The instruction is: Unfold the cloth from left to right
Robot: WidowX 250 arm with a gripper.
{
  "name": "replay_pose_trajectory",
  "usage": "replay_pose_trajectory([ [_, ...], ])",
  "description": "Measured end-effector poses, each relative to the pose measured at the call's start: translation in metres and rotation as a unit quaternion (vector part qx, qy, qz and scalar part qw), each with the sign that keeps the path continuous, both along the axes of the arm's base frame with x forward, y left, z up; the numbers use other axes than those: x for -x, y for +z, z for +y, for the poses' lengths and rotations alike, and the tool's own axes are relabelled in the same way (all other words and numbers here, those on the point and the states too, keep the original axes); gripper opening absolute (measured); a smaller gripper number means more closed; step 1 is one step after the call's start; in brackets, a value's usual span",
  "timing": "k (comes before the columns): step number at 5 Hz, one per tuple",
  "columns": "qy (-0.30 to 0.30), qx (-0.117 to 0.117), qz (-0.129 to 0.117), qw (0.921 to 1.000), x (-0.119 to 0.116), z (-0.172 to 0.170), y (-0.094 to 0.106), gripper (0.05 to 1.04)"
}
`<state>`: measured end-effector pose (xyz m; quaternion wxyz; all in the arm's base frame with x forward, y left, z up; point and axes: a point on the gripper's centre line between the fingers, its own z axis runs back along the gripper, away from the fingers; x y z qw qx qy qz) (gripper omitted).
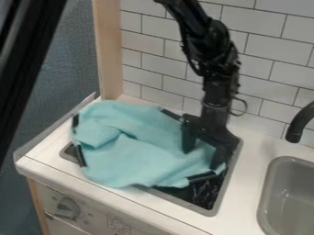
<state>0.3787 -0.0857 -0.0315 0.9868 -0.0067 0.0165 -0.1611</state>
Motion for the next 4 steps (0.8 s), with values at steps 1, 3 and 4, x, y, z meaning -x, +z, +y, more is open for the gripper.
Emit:
replay_pose_trajectory([
  [1, -0.036, 0.002, 0.007, 0.9993, 0.008, -0.025, 0.001, 0.999],
  [3, -0.074, -0.004, 0.006, 0.9972, 0.020, -0.048, -0.002, 0.999],
  [4, -0.074, -0.006, 0.008, 0.9972, 0.024, -0.046, -0.001, 0.999],
])
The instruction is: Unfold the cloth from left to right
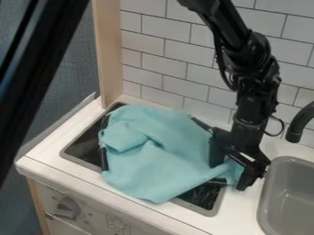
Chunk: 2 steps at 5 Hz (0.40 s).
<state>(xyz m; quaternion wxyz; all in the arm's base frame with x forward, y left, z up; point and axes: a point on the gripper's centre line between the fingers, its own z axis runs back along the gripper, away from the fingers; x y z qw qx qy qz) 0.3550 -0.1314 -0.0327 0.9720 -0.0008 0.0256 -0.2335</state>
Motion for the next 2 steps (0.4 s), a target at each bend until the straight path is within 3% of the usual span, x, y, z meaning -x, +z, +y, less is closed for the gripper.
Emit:
replay_pose_trajectory([
  [1, 0.006, 0.003, -0.004, 1.0000, 0.004, 0.004, 0.010, 0.999],
  [2, 0.024, 0.007, -0.039, 0.9989, 0.003, 0.016, 0.041, 0.999],
])
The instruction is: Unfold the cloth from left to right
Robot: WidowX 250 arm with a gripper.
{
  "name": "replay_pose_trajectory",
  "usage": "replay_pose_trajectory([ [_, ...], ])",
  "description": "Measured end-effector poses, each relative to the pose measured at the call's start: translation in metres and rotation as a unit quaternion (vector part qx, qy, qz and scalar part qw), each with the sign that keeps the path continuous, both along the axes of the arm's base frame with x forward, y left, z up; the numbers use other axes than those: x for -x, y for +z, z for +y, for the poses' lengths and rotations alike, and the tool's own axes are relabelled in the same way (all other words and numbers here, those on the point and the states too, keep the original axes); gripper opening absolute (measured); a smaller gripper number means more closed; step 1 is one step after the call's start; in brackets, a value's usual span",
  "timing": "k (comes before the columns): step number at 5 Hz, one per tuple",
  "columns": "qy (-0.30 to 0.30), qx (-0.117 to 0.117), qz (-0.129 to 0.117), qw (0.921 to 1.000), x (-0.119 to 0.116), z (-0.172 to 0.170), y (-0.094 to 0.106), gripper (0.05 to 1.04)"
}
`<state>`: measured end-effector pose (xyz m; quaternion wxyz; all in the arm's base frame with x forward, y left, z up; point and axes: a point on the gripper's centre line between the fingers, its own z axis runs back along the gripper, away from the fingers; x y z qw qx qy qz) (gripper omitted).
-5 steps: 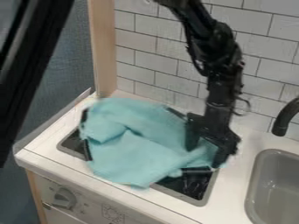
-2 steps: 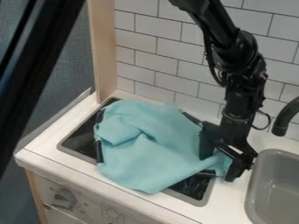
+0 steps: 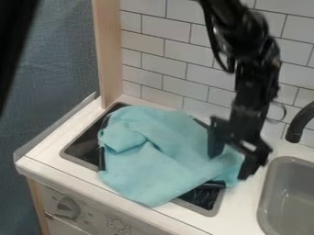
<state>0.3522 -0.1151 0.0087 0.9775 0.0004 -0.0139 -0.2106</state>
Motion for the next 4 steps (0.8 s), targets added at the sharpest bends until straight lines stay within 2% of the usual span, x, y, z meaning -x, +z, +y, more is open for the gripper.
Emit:
replay_pose_trajectory([
  [1, 0.019, 0.013, -0.028, 0.9993, 0.005, 0.011, 0.024, 0.999],
  [2, 0.034, 0.018, -0.066, 0.9971, 0.014, 0.025, 0.050, 0.999],
  [3, 0.052, 0.026, -0.091, 0.9942, 0.020, 0.047, 0.064, 0.999],
  [4, 0.056, 0.028, -0.092, 0.9938, 0.019, 0.050, 0.065, 0.999],
])
